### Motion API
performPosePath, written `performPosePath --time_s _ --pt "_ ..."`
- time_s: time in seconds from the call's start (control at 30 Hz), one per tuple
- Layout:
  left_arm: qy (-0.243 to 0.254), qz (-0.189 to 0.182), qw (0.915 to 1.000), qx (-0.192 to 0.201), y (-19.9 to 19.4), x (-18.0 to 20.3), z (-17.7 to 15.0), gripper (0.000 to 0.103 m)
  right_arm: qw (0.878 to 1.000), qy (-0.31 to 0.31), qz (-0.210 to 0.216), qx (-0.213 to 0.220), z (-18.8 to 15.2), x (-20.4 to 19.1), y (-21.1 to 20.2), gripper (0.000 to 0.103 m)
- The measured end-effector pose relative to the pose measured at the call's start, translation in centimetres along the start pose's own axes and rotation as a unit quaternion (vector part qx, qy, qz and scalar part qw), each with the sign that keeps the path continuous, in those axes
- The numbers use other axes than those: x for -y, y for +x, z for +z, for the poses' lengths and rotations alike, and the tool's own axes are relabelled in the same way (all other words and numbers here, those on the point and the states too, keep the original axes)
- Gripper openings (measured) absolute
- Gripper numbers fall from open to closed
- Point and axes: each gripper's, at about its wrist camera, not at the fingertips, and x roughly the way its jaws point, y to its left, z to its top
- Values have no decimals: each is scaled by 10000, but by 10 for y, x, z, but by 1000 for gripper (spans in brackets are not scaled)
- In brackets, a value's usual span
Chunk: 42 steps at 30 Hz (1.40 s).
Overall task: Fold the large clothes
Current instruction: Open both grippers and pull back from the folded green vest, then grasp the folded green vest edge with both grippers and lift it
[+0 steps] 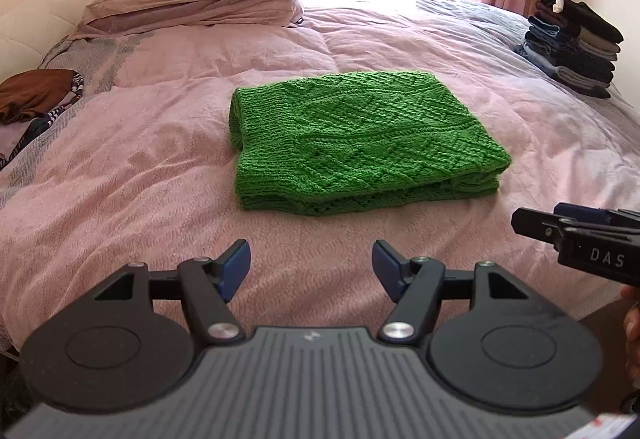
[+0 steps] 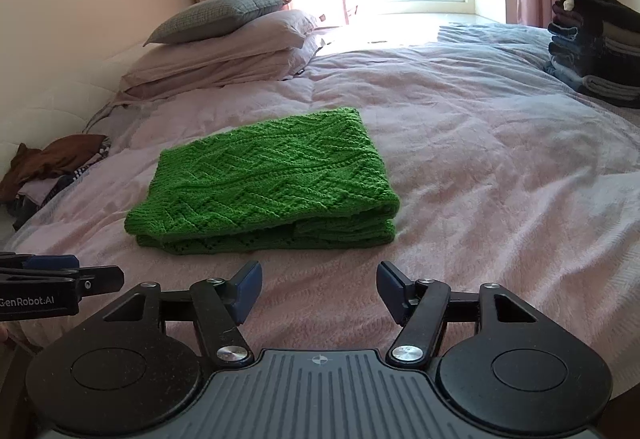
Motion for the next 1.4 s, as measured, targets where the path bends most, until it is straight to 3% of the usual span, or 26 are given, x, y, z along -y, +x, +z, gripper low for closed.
performPosePath --time_s 0.17,0.27,0.4,0.5,0.63,0.73,0.9,1.07,1.27,1.4 --pt "-79 -131 9998 103 2 -11 -1 73 9987 37 60 -495 -11 9 20 61" --pt "-436 -280 9986 94 13 -34 -2 75 9955 527 -36 -788 -24 30 36 61" --pt "-1127 -545 9921 -80 33 -73 0 75 9936 811 219 -759 -15 50 39 60" --pt "-1489 -686 9865 -22 44 -95 9 75 9940 929 334 -467 8 64 41 60" --pt "-1996 -1183 9727 13 70 -117 30 81 9887 1303 736 -105 42 90 57 61" --pt "-2357 -1443 9610 -111 96 -129 41 83 9781 1778 1084 -16 59 112 79 61" --pt "-2965 -1782 9374 -401 142 -147 49 83 9562 2429 1597 -342 72 139 131 61" --pt "-3291 -2190 9171 -515 172 -157 57 83 9461 2575 1826 -730 76 144 173 62" --pt "-3066 -2688 9097 -789 199 -149 67 83 9268 2829 2331 -817 85 154 206 62" --pt "-2978 -2766 9091 -915 210 -145 67 82 9180 2710 2710 -1021 90 162 218 61"
